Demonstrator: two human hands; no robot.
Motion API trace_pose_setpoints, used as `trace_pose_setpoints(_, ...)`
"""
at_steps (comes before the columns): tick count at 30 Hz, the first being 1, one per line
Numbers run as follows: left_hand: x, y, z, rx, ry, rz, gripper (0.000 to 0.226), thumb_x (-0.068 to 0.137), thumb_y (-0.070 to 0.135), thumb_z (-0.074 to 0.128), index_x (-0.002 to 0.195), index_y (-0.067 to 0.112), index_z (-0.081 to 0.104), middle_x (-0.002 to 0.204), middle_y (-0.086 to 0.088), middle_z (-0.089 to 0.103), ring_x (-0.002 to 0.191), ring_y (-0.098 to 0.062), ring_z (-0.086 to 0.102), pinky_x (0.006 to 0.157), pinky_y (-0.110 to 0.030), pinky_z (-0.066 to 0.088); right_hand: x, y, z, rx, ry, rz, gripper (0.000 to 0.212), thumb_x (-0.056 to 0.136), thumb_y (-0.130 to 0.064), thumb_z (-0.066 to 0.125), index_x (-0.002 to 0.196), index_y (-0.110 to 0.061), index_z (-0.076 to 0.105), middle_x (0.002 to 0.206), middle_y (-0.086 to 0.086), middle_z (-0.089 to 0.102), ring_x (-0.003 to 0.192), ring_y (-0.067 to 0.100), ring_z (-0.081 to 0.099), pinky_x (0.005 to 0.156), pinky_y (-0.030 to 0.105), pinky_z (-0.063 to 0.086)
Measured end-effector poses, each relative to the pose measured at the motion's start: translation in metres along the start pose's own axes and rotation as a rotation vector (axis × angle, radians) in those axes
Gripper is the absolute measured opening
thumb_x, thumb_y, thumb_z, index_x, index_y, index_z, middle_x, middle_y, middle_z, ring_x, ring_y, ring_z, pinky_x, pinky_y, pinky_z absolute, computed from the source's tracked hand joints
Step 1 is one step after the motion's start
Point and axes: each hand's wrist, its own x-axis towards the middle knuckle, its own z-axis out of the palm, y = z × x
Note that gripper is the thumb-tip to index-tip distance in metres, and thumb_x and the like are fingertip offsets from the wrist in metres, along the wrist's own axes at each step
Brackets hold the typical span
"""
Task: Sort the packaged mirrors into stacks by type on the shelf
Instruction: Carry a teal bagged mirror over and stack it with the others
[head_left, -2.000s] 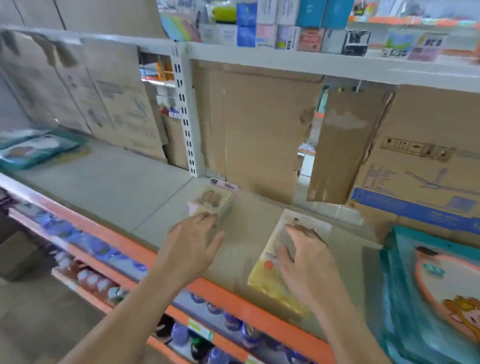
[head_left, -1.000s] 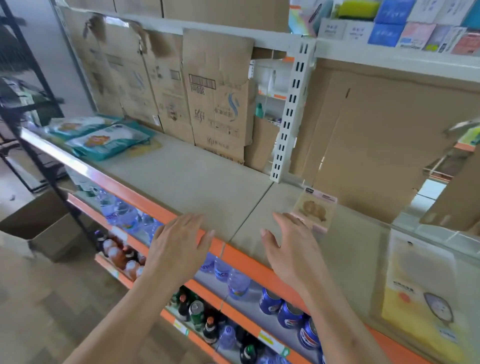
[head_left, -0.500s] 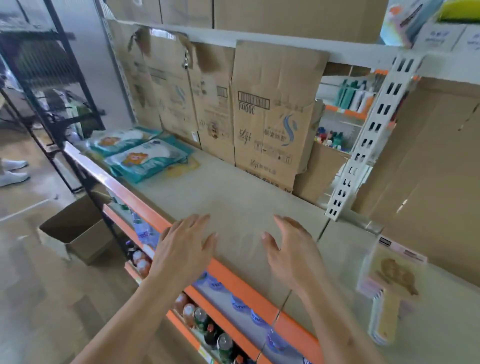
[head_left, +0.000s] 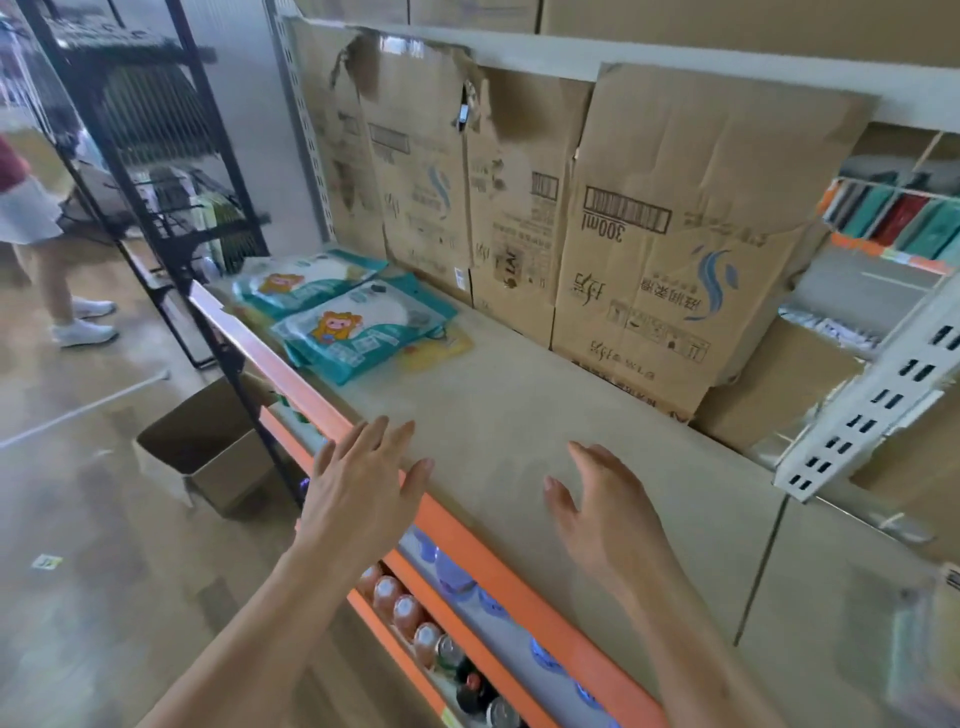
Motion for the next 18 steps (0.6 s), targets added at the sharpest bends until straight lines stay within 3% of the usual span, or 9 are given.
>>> trace_pose_setpoints(3,0.015,-0.032,0.0,0.026,-0.002,-0.004,0.056,0.092,0.055,0.039,0.138,0.024,0.047,0.144,-0.004,0.046,0.136,-0.023,0.039,0.111,-0.041,0.027,0.011,-0.021,0.016,-0.043,0.004,0.024,0.055,0.097,-0.041,0.041,0.144,-0.014,0.032,0.146,0.008,0.038,0.138,0.025,0.029,0.112,0.033,0.023)
trace_pose_setpoints(6,0.03,-0.064,-0.006,0.048,-0.01,0.027,0.075,0.082,0.066,0.018,0.139,0.026,0.046,0.145,-0.004,0.045,0.136,-0.023,0.038,0.11,-0.045,0.03,0.021,-0.046,0.031,-0.061,0.024,0.073,0.057,0.096,-0.044,0.04,0.145,-0.016,0.031,0.149,0.01,0.034,0.141,0.029,0.024,0.114,0.037,0.022)
trace_pose_setpoints(11,0.053,-0.113,-0.018,0.038,-0.058,0.093,0.086,0.076,0.072,0.005,0.146,0.03,0.032,0.152,0.001,0.033,0.142,-0.02,0.026,0.115,-0.046,0.018,0.033,-0.095,0.055,-0.045,0.051,0.126,0.057,0.096,-0.046,0.038,0.145,-0.017,0.031,0.149,0.006,0.034,0.14,0.029,0.025,0.113,0.04,0.024)
trace_pose_setpoints(13,0.061,-0.132,-0.021,0.041,-0.062,0.125,0.082,0.079,0.069,0.011,0.143,0.026,0.038,0.144,0.001,0.045,0.136,-0.021,0.037,0.113,-0.046,0.025,0.035,-0.113,0.066,-0.01,0.082,0.129,0.057,0.095,-0.045,0.04,0.143,-0.015,0.034,0.146,0.005,0.039,0.138,0.028,0.028,0.112,0.039,0.026)
trace_pose_setpoints(15,0.069,-0.15,-0.023,0.055,-0.051,0.164,0.072,0.082,0.063,0.023,0.132,0.02,0.053,0.124,-0.003,0.061,0.118,-0.026,0.055,0.103,-0.046,0.039,0.035,-0.128,0.077,-0.004,0.096,0.143,0.057,0.095,-0.045,0.041,0.143,-0.016,0.034,0.145,0.004,0.041,0.138,0.028,0.03,0.112,0.039,0.027)
trace_pose_setpoints(18,0.08,-0.169,-0.026,0.08,-0.039,0.213,0.064,0.081,0.057,0.033,0.12,0.016,0.063,0.114,-0.008,0.065,0.106,-0.031,0.06,0.093,-0.046,0.047,0.036,-0.145,0.091,-0.022,0.074,0.179,0.06,0.094,-0.048,0.039,0.146,-0.019,0.029,0.148,0.002,0.038,0.14,0.029,0.025,0.113,0.041,0.024)
